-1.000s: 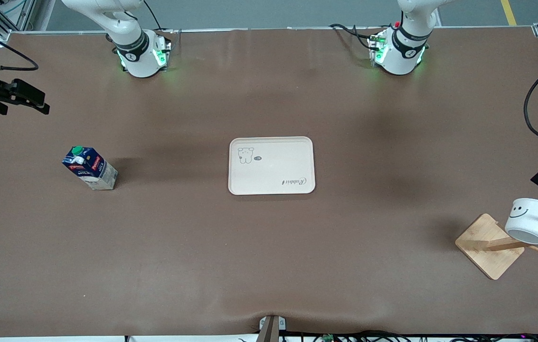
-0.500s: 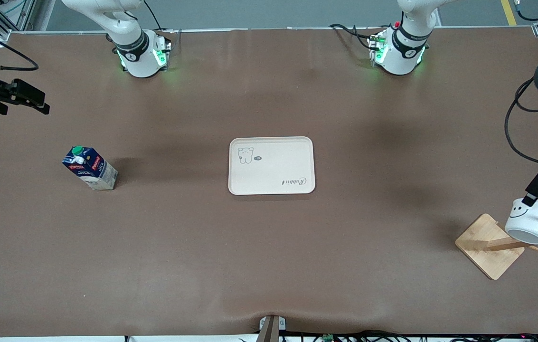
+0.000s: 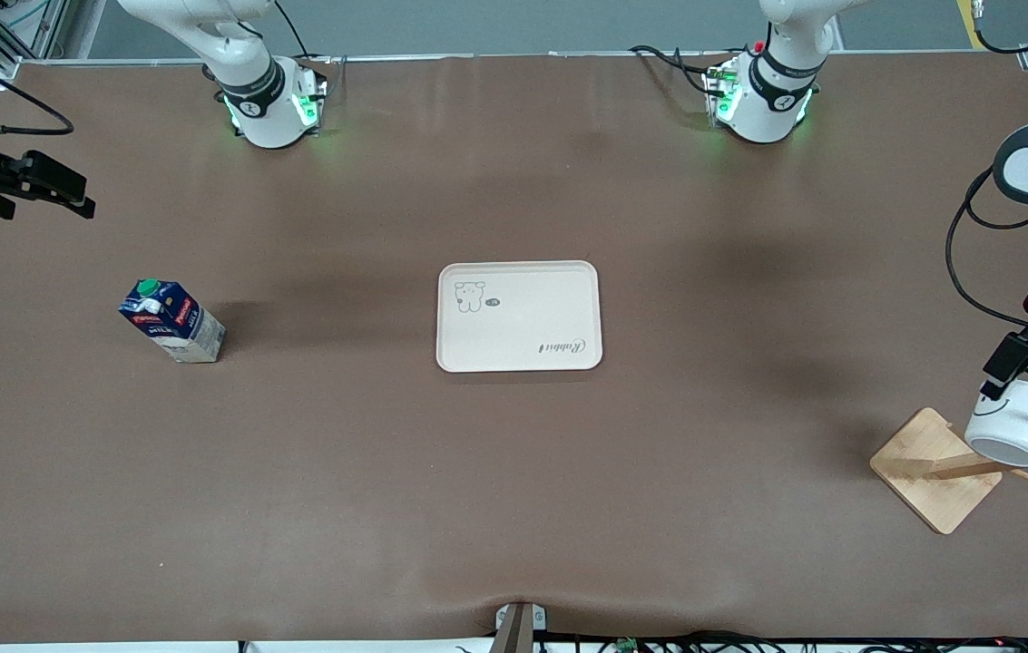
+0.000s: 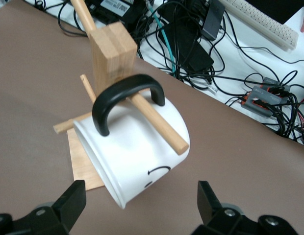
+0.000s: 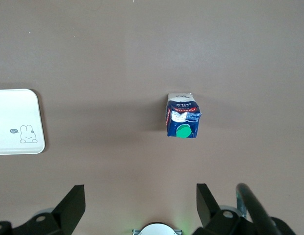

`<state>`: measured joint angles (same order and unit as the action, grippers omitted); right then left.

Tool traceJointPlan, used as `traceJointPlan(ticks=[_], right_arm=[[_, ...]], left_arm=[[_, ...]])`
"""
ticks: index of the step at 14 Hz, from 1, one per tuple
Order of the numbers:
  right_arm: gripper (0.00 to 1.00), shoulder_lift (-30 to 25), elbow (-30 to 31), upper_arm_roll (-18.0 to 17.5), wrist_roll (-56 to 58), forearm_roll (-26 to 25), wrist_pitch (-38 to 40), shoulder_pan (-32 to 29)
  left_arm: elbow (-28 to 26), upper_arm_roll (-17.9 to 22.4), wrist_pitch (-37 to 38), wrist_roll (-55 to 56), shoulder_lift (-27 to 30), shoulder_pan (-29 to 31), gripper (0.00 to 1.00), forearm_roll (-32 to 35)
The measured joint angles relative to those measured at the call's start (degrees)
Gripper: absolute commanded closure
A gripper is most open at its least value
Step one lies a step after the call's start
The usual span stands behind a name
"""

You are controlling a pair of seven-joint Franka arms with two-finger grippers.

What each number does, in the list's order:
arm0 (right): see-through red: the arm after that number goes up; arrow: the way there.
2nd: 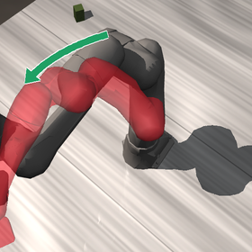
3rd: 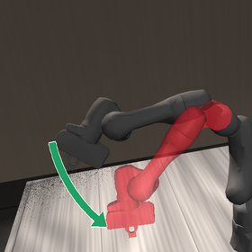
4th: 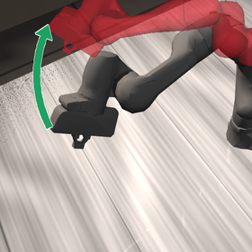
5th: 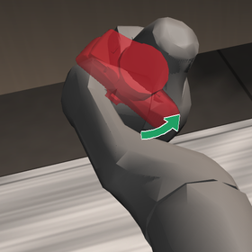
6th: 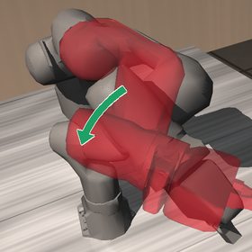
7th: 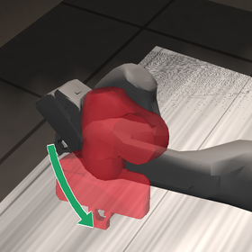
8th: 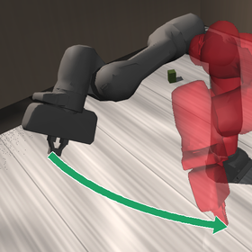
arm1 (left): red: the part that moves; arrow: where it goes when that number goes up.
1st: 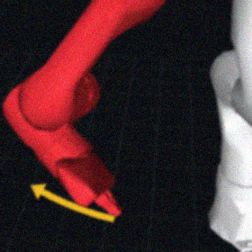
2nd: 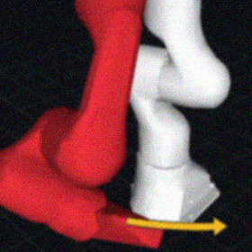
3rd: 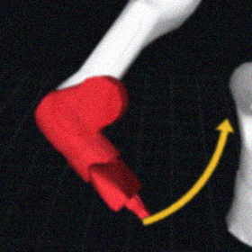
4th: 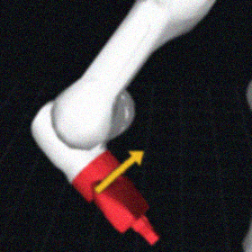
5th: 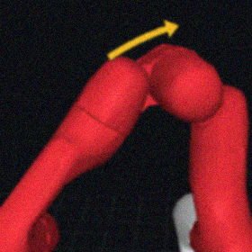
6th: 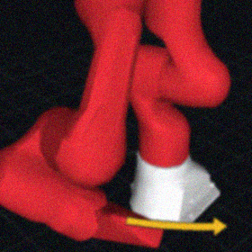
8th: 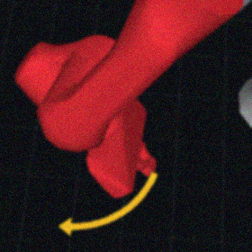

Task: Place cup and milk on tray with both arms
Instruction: 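Lower the left gripper onto the mug rim and grasp it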

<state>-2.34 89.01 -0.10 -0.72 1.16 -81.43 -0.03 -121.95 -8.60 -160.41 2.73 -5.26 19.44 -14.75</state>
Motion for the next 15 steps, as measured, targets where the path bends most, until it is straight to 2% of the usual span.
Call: traceJointPlan(ticks=[3, 4, 7, 11, 13, 15], right_arm=[[0.0, 0.0, 0.0, 0.0, 0.0, 0.0, 0.0, 0.0], [0.0, 0.0, 0.0, 0.0, 0.0, 0.0, 0.0, 0.0], [0.0, 0.0, 0.0, 0.0, 0.0, 0.0, 0.0, 0.0], [0.0, 0.0, 0.0, 0.0, 0.0, 0.0, 0.0, 0.0], [0.0, 0.0, 0.0, 0.0, 0.0, 0.0, 0.0, 0.0], [0.0, 0.0, 0.0, 0.0, 0.0, 0.0, 0.0, 0.0]], left_arm=[[-0.1, -0.7, -5.6, -0.5, -2.0, -0.2, 0.14, 0.0], [-0.1, -1.2, -7.1, -0.5, -2.9, -0.3, 0.22, 0.0], [-0.1, -1.7, -8.7, -0.5, -4.3, -0.4, 0.55, 0.0], [0.1, -1.8, -8.8, -0.6, -4.1, -0.4, 0.88, 0.0], [0.2, -2.6, -8.9, -0.6, -4.0, -0.5, 0.98, 0.0], [0.3, -3.8, -8.9, -0.6, -3.7, -0.5, 1.0, 0.0]])
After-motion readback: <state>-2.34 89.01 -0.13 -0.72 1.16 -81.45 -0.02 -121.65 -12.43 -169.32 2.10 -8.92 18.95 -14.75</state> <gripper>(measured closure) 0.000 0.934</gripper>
